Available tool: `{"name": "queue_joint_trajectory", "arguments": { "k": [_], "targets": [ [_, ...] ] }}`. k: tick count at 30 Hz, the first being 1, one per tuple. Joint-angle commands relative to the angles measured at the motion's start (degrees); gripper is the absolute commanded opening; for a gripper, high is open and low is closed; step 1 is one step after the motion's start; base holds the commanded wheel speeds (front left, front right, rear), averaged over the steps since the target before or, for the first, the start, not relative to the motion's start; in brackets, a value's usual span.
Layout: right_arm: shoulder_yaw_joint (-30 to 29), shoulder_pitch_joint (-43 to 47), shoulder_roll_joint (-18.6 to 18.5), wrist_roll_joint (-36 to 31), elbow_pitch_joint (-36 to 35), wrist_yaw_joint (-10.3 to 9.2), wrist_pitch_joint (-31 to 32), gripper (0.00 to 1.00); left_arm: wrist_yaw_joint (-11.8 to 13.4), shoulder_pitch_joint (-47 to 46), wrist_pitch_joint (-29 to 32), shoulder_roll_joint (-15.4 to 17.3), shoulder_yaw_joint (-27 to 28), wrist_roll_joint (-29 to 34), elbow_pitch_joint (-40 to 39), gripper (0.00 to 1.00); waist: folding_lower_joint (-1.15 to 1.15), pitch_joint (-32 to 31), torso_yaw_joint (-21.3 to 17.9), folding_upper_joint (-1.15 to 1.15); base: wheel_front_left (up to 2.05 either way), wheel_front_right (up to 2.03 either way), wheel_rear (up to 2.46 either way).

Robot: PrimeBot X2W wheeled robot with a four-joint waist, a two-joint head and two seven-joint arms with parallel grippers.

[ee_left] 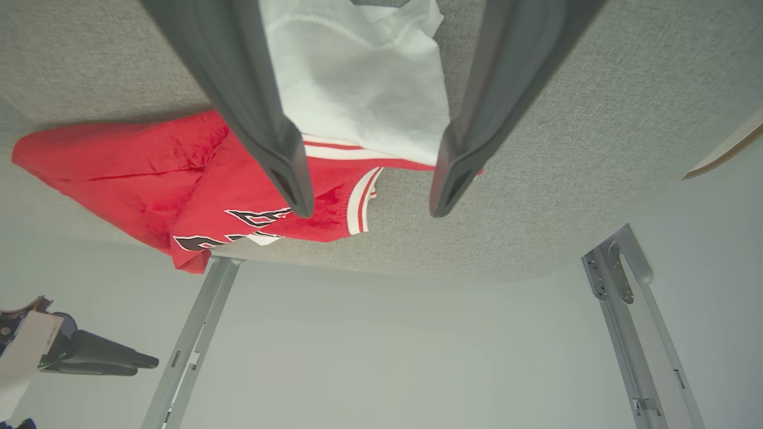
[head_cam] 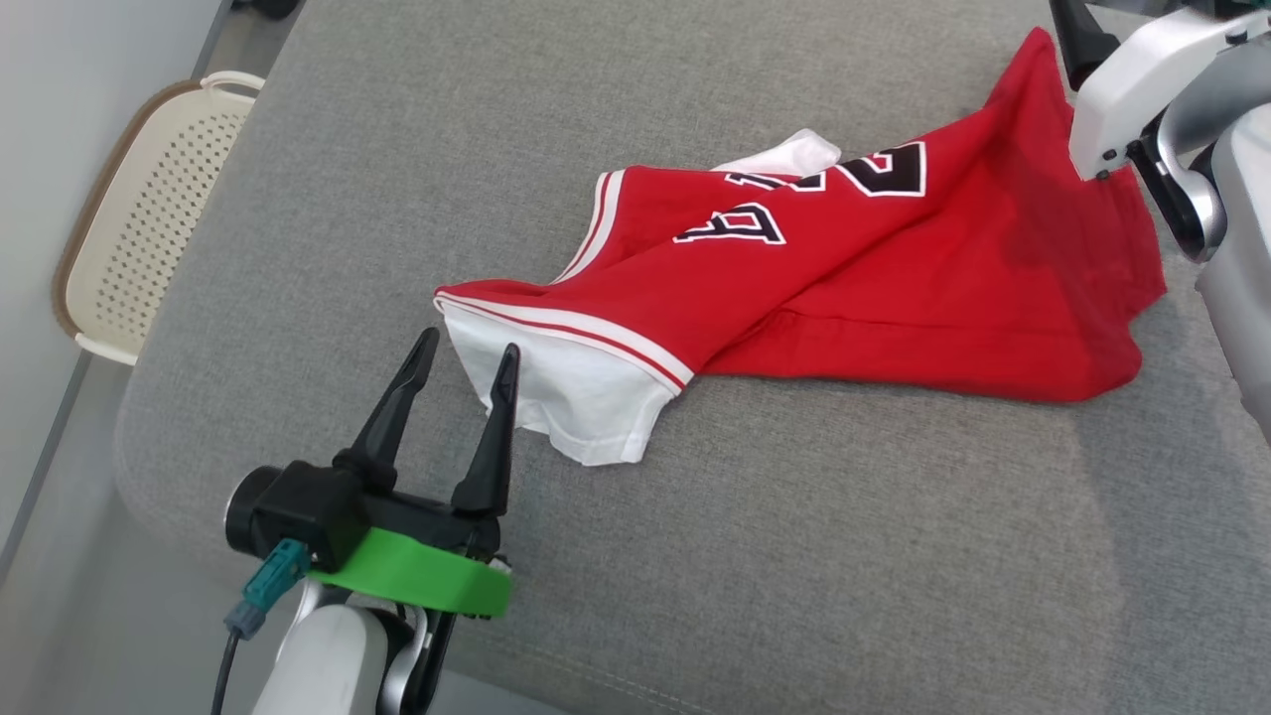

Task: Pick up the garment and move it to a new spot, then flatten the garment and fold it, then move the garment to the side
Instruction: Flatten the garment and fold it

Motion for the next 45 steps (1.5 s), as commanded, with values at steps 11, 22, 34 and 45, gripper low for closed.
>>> {"name": "queue_joint_trajectory", "arguments": {
  "k": [11,22,34,45],
  "targets": [
    [-6.8,17.3,-1.5,2.7,-12.1,-0.07,-5.5,1.0,2.1,2.7,0.0,-0.3,6.0,2.8,3.0,1.0,0.0,-7.3,-6.6,0.0,0.0,0.0,0.0],
    [-20.8,40.1,8.5,-1.3,-26.6,-0.06,-4.3,1.0,4.1,5.8,0.0,-0.1,10.4,2.6,6.5,1.0,0.0,-13.0,-11.9,0.0,0.0,0.0,0.0],
    [-24.1,54.5,17.0,-4.6,-36.5,-0.06,-1.9,1.0,3.0,9.9,0.0,1.9,10.7,2.6,8.8,1.0,0.0,-17.2,-14.6,0.0,0.0,0.0,0.0],
    [-21.9,63.2,19.8,-5.9,-40.9,-0.07,-4.0,1.0,2.0,14.0,0.0,4.1,11.7,4.1,4.7,1.0,0.0,-20.3,-16.4,0.0,0.0,0.0,0.0]
  ]
}}
